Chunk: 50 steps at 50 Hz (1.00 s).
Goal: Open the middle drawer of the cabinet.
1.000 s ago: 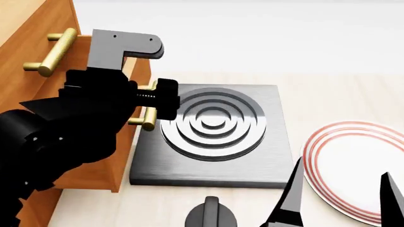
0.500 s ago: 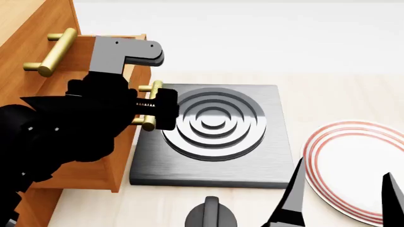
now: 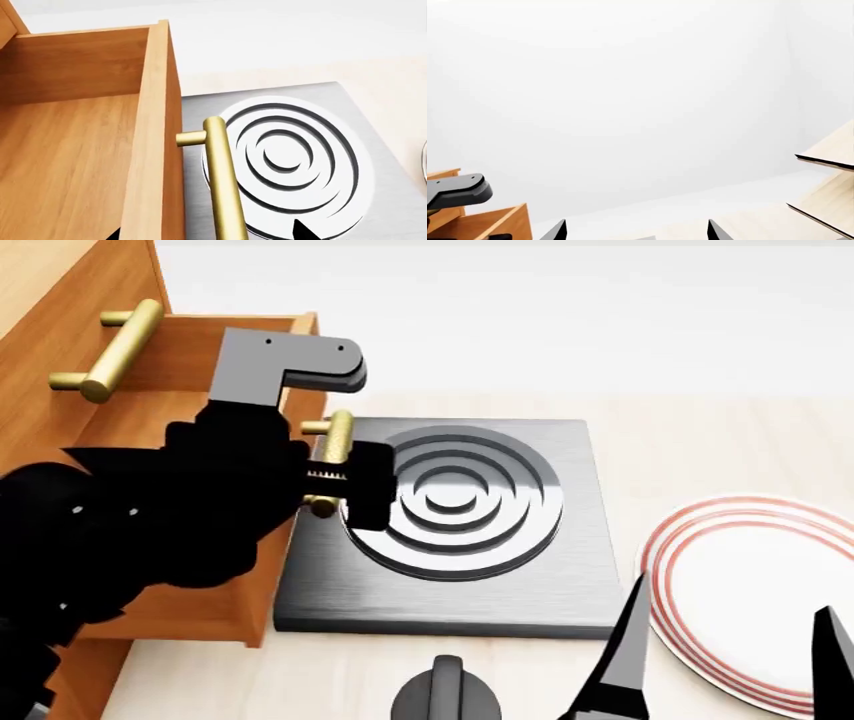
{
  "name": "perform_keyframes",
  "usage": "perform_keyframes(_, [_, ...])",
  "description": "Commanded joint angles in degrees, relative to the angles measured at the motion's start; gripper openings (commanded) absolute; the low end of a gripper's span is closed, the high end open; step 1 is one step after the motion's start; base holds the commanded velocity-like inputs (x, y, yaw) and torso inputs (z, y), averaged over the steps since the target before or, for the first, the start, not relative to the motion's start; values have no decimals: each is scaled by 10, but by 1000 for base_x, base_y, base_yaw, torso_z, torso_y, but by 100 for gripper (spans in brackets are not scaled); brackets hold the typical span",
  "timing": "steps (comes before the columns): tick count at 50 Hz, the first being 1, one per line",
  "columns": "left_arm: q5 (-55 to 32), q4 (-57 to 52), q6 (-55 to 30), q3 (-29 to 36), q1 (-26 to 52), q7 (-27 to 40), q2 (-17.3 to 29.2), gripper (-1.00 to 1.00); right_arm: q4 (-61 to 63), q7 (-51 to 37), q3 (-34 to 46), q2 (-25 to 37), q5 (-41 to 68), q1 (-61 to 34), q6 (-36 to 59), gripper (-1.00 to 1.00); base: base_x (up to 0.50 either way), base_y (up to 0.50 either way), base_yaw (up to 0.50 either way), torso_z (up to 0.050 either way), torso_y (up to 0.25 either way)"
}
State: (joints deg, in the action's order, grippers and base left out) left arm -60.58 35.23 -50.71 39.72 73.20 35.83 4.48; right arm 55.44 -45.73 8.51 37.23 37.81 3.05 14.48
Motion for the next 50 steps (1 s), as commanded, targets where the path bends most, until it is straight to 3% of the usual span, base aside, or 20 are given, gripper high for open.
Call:
perform_keyframes(1, [-39,-8,5,9,-14,-8,-20,100,0,-3,-2,4,4,0,-3,100,0,0,0,0,0])
perform_keyframes(17, [-74,-44,21,16,-26,4,-38,100,5,-11,-4,11,12,-3,-3,100,0,0,0,0,0])
perform_keyframes(25, [-112,-59,47,51,-28,7,-42,100,5,-13,-4,14,13,-3,-5,100,0,0,0,0,0])
perform_keyframes(40, [-232,-87,123,156,-5,41,-43,100,6,-16,-2,17,14,0,-11,100,0,0,0,0,3])
perform_keyframes(50, [-342,-104,219,279,34,54,-44,100,6,-18,-4,21,17,0,-14,100,0,0,0,0,4])
